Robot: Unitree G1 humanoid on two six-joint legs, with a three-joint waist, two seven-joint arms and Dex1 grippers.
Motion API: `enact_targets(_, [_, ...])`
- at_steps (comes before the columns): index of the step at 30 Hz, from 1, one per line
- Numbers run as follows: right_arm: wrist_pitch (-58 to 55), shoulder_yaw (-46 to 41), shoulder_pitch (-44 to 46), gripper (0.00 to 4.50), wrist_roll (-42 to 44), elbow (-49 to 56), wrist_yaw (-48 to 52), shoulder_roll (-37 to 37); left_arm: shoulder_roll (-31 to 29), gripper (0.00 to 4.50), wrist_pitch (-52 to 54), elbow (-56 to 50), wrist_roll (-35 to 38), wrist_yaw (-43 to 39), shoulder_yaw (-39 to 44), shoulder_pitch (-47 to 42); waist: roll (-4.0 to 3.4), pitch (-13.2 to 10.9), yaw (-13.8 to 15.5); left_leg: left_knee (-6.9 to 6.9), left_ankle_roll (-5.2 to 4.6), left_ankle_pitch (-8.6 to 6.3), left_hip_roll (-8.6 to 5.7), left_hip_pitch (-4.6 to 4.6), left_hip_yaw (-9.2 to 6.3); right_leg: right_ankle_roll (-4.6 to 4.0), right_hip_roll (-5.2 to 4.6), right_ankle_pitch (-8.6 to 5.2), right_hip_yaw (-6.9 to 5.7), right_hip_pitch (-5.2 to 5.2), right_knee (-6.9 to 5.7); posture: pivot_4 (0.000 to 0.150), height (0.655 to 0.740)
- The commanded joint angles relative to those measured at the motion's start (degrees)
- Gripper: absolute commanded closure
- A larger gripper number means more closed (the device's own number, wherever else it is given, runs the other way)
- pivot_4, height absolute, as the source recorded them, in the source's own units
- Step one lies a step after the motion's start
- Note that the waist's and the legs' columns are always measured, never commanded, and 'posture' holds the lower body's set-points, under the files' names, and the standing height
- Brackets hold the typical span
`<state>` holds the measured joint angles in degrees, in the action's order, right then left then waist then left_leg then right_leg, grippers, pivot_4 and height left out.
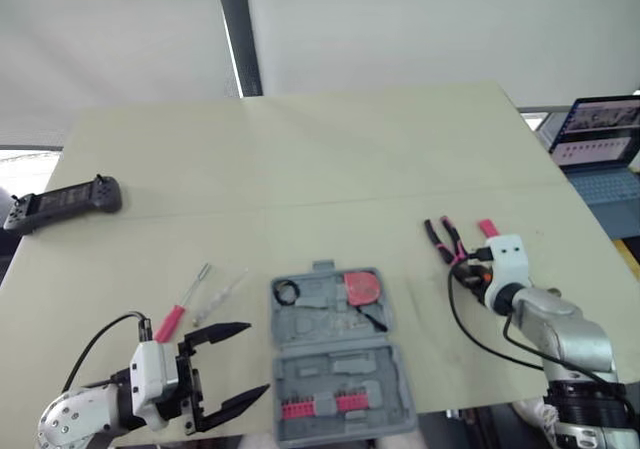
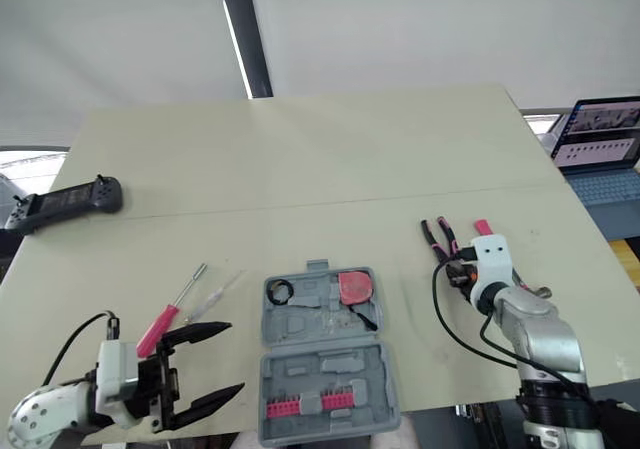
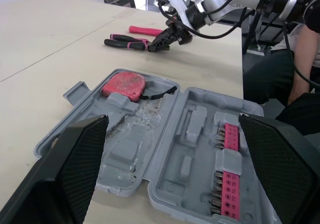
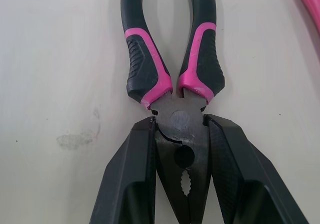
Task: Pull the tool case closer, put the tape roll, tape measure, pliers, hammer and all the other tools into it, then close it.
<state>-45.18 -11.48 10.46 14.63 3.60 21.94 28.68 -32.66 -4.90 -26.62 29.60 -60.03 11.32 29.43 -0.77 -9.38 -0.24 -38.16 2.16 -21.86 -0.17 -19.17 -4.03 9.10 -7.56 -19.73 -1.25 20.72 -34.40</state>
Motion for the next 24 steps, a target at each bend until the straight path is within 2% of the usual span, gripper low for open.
enact_targets(1, [-2.63, -0.81, -1.09, 3.53, 1.08, 4.78, -0.01, 0.76, -0.39, 0.0, -0.02, -0.56, 0.52, -0.09, -0.36, -0.71, 0.0, 0.0, 0.06, 0.0, 0.0, 0.0, 0.0, 0.0, 0.0, 0.0, 0.0, 0.0, 0.0, 0.0, 0.0, 0.15, 0.74])
enact_targets(12, [-7.16, -5.39, -17.21, 3.53, 5.74, 26.68, 2.68, 2.96, -0.46, 0.0, 1.83, 2.33, 1.74, -0.21, -1.13, -4.81, -0.09, -0.06, 0.22, 0.0, 0.0, 0.0, -0.03, -0.01, 0.0, 0.0, -0.02, 0.0, 0.04, 0.0, 0.02, 0.15, 0.74])
enact_targets(18, [-6.11, -6.79, -19.57, 3.53, 11.8, 32.32, 16.66, 16.53, -0.26, 0.0, 5.85, 1.11, 4.99, 2.62, 1.74, -6.11, -0.21, -0.13, 0.13, 0.07, -0.01, 0.0, -0.01, 0.0, -0.02, 0.0, 0.01, 0.0, 0.03, 0.02, 0.0, 0.15, 0.74])
enact_targets(24, [-6.47, -3.55, -14.3, 3.53, 17.02, 35.25, 27.23, 28.13, -3.03, 0.0, 7.02, -2.17, 8.52, 0.24, 7.56, -1.53, -0.09, -0.19, 0.2, 0.02, -0.02, 0.0, 0.0, 0.0, -0.01, 0.0, 0.01, 0.0, -0.01, -0.03, 0.3, 0.15, 0.74])
